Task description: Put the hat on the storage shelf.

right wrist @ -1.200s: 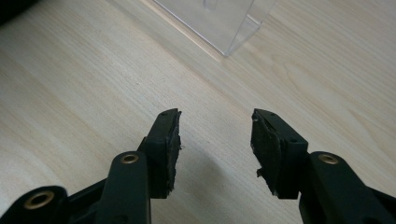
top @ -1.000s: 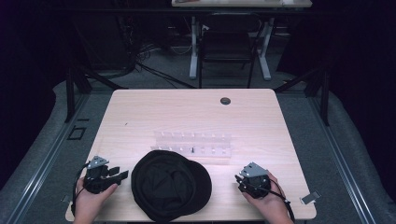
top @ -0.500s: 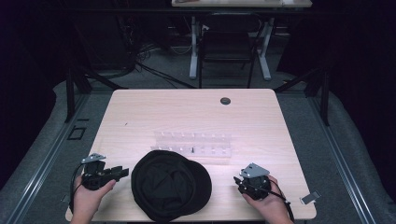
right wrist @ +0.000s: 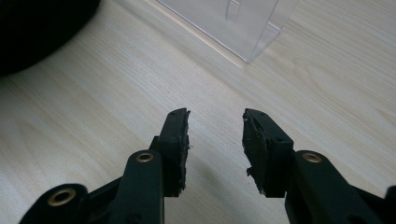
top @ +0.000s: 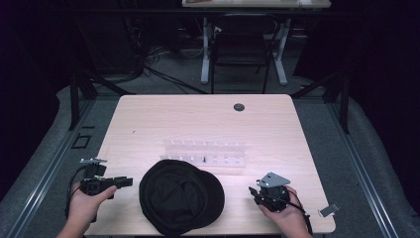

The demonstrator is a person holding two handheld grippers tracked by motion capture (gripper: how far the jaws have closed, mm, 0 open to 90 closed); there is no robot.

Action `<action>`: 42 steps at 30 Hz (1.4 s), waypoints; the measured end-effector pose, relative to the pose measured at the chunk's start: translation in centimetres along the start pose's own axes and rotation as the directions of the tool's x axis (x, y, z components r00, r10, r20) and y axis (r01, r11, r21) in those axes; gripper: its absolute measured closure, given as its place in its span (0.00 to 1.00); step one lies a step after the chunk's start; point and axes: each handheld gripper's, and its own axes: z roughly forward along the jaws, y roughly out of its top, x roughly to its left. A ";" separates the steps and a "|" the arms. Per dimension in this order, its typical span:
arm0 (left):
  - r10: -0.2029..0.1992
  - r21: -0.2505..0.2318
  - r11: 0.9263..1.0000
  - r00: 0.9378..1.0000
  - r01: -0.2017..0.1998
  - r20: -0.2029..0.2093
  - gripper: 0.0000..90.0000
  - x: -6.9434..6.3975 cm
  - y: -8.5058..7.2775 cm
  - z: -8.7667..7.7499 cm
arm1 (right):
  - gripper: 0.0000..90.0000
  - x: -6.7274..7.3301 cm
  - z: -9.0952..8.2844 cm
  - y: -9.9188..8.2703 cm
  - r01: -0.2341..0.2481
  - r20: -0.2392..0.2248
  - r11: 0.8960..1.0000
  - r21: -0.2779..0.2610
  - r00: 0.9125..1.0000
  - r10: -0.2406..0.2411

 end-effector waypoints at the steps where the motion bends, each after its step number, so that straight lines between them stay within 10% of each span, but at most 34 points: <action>1: 0.000 0.000 1.000 1.000 0.000 0.000 0.69 0.0 0.0 0.0 | 0.68 0.0 0.0 0.0 0.000 0.000 1.000 0.000 1.000 0.000; 22: -0.013 0.175 0.984 0.998 0.023 -0.059 0.70 -2.3 1.6 0.8 | 0.68 -0.1 0.0 -0.1 -0.006 -0.008 1.000 -0.005 1.000 0.006; 42: -0.063 0.231 0.970 0.996 0.074 -0.056 0.71 -3.0 1.5 2.2 | 0.68 0.0 0.2 -0.1 -0.021 -0.014 1.000 0.006 1.000 0.021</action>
